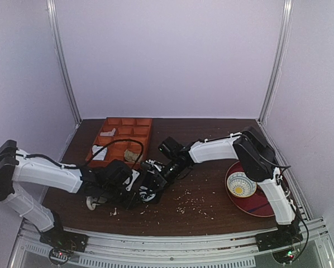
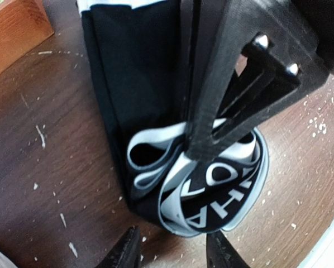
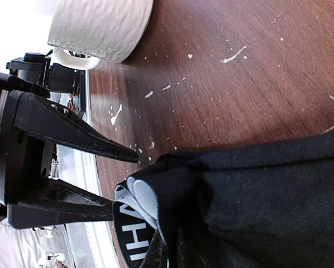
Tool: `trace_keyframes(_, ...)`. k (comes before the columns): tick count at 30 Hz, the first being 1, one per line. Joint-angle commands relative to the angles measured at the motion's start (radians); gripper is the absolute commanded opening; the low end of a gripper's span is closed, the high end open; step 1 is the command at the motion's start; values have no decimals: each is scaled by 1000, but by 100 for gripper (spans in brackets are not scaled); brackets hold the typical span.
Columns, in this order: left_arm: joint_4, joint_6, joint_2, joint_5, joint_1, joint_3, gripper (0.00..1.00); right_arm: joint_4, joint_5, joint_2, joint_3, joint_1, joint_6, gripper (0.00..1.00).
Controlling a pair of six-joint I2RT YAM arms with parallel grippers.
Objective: Roll the underwear
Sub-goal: Roll the underwear at the center of the board.
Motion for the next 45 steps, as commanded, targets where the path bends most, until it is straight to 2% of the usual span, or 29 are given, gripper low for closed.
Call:
trace_keyframes(1,58,20,36,-16,-4,31,54,-35,4,27,19,-5,-4,0)
trace_keyframes(12,77,-2,57,-89,-2,24,53,-37,0,31,16,-7,-6,0)
trace_keyframes(21,145,4,42,-54,-3,4,54,-38,-5,39,24,-7,-4,0)
trace_keyframes(34,119,-45,109,-106,24,24,51,-44,-12,42,24,-7,-8,0)
trace_keyframes(45,165,-66,75,-86,67,-8,49,-49,-15,52,24,-6,-12,0)
